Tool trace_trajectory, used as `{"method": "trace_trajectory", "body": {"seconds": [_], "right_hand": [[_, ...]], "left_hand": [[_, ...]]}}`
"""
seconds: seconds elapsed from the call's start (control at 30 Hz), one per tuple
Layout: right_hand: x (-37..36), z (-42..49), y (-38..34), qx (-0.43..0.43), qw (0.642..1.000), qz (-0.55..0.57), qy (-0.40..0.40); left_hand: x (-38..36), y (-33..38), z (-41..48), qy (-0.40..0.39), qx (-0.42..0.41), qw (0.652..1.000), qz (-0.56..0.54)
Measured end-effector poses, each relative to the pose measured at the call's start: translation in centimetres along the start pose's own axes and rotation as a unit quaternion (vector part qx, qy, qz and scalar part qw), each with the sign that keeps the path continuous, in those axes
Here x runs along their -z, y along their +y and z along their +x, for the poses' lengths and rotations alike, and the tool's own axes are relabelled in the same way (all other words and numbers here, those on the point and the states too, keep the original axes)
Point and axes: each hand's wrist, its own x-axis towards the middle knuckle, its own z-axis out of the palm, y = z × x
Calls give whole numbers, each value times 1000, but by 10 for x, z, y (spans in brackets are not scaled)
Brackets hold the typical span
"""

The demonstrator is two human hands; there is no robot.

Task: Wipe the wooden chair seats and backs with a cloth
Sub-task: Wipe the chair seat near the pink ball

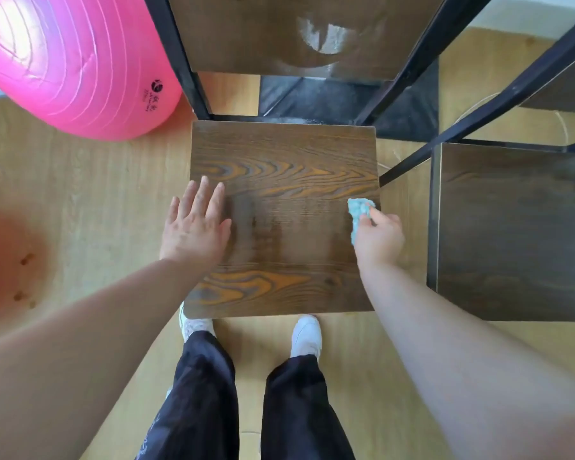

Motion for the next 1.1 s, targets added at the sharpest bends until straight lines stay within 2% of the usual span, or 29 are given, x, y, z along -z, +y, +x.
{"method": "trace_trajectory", "body": {"seconds": [0.1,0.23,0.7,0.9,1.1], "right_hand": [[3,36,-2,-41,999,0,1],[-7,36,-11,-32,999,-31,-17],[-98,-51,-60,155,975,-122,-99],[-146,-112,-84,247,951,-121,-140],[-191,-169,-106,289,937,-99,-170]], "left_hand": [[-1,7,8,-1,-5,1000,13],[-1,3,15,-2,-8,1000,16],[0,-78,20,-8,17,1000,17],[-1,-126,10,-11,37,999,11],[0,-163,5,-6,57,998,-10]]}}
